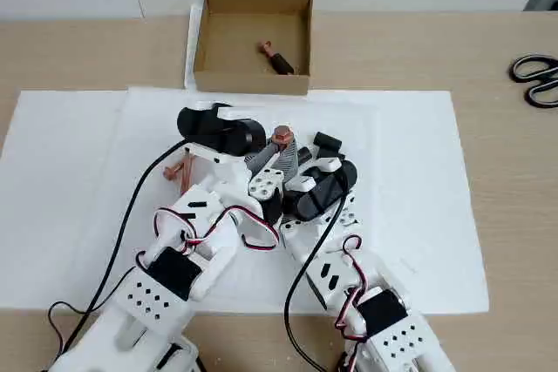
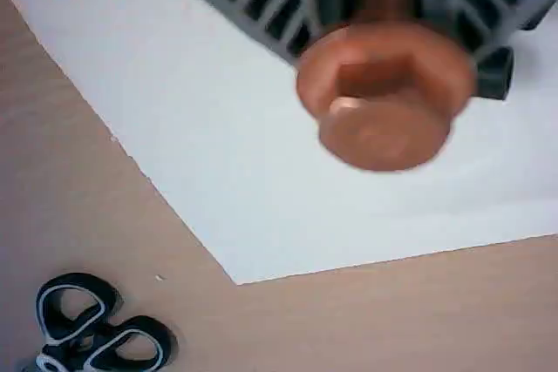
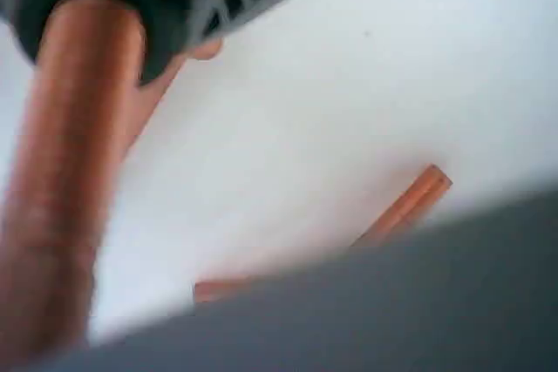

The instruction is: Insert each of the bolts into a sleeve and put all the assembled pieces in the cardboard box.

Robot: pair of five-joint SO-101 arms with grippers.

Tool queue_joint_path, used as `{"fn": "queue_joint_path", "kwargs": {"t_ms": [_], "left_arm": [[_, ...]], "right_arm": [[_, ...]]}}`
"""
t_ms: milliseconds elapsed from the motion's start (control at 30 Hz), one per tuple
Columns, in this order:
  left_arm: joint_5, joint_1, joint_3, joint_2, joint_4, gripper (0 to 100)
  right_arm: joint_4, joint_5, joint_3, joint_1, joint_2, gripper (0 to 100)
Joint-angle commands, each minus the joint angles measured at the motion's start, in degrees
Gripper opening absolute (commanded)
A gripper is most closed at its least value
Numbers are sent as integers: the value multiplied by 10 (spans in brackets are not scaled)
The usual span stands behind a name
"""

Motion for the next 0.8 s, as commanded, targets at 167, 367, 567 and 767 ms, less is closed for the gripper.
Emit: {"fn": "queue_joint_path", "kwargs": {"t_ms": [167, 367, 567, 767], "left_arm": [[-30, 4, 1, -3, 12, 6], [-30, 5, 1, -3, 12, 6], [-30, 8, 1, -2, 53, 6], [-30, 9, 0, -2, 81, 6]], "right_arm": [[-4, 3, -11, 20, -14, 3], [-4, 3, -11, 20, -14, 3], [-5, 3, -11, 20, -14, 3], [-5, 3, -11, 19, -14, 3]]}}
